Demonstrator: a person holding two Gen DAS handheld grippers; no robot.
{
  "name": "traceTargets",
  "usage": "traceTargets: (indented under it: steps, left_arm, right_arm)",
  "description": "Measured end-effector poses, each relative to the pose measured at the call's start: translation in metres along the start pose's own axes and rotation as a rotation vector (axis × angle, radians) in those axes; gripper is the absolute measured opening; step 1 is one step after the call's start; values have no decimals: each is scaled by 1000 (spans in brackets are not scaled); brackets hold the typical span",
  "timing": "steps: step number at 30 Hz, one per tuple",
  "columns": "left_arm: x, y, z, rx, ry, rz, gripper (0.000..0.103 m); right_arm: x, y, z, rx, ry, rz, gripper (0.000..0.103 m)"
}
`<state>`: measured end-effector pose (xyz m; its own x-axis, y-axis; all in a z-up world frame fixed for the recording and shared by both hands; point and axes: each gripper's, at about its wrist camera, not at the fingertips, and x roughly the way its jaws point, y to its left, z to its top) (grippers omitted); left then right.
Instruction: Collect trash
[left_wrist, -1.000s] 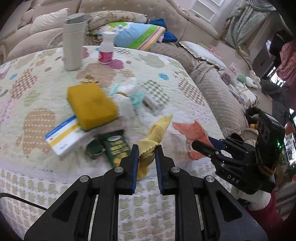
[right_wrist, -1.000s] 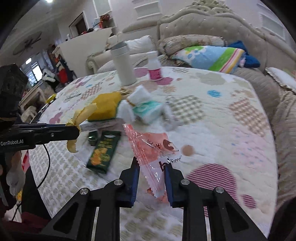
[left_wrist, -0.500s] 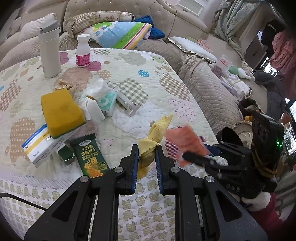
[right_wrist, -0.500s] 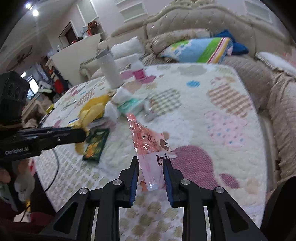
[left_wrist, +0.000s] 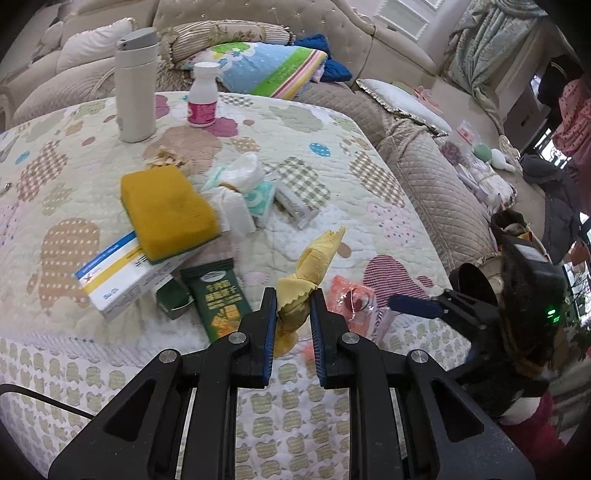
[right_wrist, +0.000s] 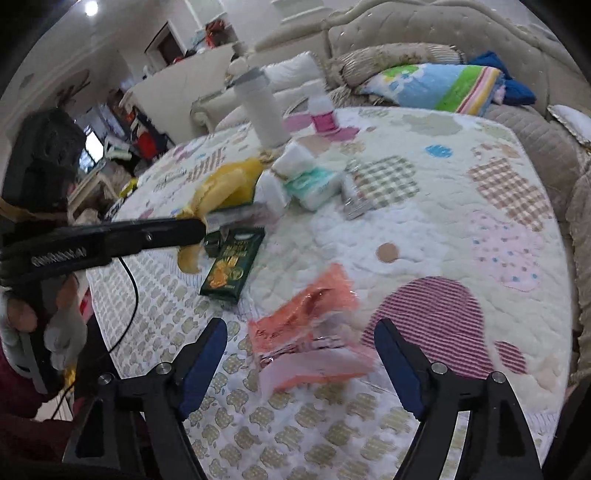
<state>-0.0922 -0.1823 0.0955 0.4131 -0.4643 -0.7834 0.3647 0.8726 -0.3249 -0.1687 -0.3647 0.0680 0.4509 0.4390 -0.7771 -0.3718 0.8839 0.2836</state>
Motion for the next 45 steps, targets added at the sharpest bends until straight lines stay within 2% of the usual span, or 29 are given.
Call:
traceTargets:
  steps: [7, 11, 14, 18, 20, 22, 25, 28, 32, 38, 45]
  left_arm:
    - [-2, 16, -3, -28, 6, 11, 15]
    - [-1, 21, -3, -41, 6, 9, 15]
    - [-1, 22, -2, -46, 2, 6, 15]
    - [-1, 23, -2, -48, 5, 8, 15]
    - [0, 24, -3, -50, 8, 9, 15]
    - [1, 23, -4, -49, 12, 9, 15]
    - [4, 17, -5, -40, 18, 3, 15]
    - [6, 10, -4, -35, 16, -11, 15]
    - [11, -6, 0, -19, 19, -33, 15]
    - [20, -47, 7, 46, 29, -73, 15]
    - [42, -101, 14, 120, 55, -111, 15]
  right_arm:
    - [48, 10, 7, -61, 88, -88, 82]
    - [53, 18, 6, -110, 94, -108, 84]
    - [54, 16, 9, -85, 88, -75, 84]
    - [59, 19, 11, -107, 68, -98, 85]
    - [58, 20, 8, -106, 35, -119, 82]
    - [56, 20, 7, -107, 15, -154, 60]
    - [49, 12, 6, -83, 15, -147, 44]
    - [34, 4, 0, -64, -5, -150, 42]
    - [7, -8, -5, -14, -53, -137, 41]
    - [-27, -27, -13, 25, -101, -185, 41]
    - [-73, -72, -28, 121, -160, -259, 41]
